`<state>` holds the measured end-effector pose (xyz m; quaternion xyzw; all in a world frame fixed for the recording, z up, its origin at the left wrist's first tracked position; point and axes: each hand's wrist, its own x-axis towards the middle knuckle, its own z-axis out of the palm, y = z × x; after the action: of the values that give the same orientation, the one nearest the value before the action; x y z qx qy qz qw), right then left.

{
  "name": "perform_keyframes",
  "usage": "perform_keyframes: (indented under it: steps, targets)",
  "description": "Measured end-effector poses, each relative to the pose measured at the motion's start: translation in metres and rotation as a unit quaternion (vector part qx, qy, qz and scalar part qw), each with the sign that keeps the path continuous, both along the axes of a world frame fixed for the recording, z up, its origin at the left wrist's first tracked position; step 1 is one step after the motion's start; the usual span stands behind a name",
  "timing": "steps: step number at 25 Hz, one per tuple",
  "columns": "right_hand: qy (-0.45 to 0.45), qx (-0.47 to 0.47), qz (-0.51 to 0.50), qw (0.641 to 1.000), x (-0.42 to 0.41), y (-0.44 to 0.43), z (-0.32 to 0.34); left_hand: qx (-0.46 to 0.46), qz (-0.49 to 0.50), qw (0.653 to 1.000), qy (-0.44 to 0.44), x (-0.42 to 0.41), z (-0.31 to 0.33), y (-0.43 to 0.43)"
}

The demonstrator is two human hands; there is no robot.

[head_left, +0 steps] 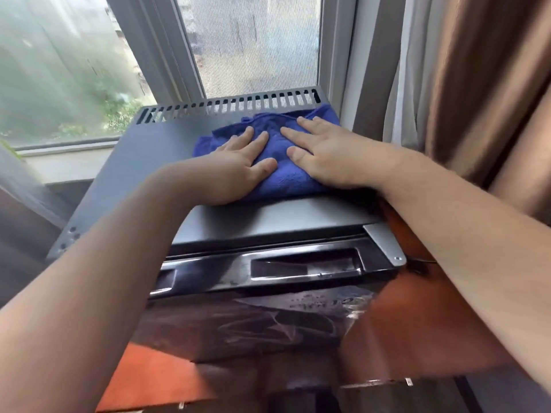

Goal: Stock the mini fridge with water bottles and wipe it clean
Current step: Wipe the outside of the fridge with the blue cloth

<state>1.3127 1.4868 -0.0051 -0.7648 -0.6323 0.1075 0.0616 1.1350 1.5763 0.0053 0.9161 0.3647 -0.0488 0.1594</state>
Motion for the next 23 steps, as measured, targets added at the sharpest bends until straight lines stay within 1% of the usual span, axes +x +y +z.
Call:
perform_keyframes:
  steps: [5, 9, 12, 13, 14, 16, 17, 18, 19, 21, 23]
  targets:
    - [0.017, 0.012, 0.0, 1.0, -0.028, -0.07, 0.002, 0.012, -0.034, 0.999, -0.014, -0.034, -0.002, -0.063]
    - [0.015, 0.036, -0.017, 0.999, -0.046, -0.117, 0.0, 0.055, -0.045, 0.996, -0.047, -0.055, -0.007, -0.107]
    - [0.017, 0.047, -0.036, 0.998, -0.054, -0.138, -0.004, 0.089, -0.06, 0.993, -0.045, -0.061, -0.011, -0.128]
    - [0.01, 0.069, -0.047, 0.996, -0.059, -0.144, -0.005, 0.098, -0.061, 0.992, -0.053, -0.063, -0.014, -0.134]
    - [0.003, 0.113, -0.064, 0.991, -0.066, -0.152, -0.005, 0.105, -0.061, 0.99, -0.076, -0.066, -0.017, -0.138]
    - [-0.001, 0.237, -0.088, 0.967, -0.081, -0.168, -0.007, 0.128, -0.055, 0.974, -0.178, -0.076, -0.021, -0.147]
    - [-0.003, 0.274, -0.085, 0.958, -0.087, -0.176, -0.008, 0.147, -0.052, 0.959, -0.236, -0.083, -0.024, -0.152]
    - [-0.011, 0.278, -0.078, 0.957, -0.091, -0.182, -0.01, 0.165, -0.056, 0.946, -0.273, -0.089, -0.028, -0.157]
    - [-0.023, 0.258, -0.065, 0.964, -0.092, -0.187, -0.012, 0.179, -0.067, 0.941, -0.28, -0.093, -0.032, -0.163]
    - [-0.05, 0.218, -0.039, 0.974, -0.088, -0.19, -0.018, 0.208, -0.082, 0.946, -0.233, -0.095, -0.042, -0.174]
    - [-0.066, 0.22, -0.028, 0.973, -0.083, -0.186, -0.023, 0.235, -0.071, 0.945, -0.216, -0.088, -0.05, -0.178]
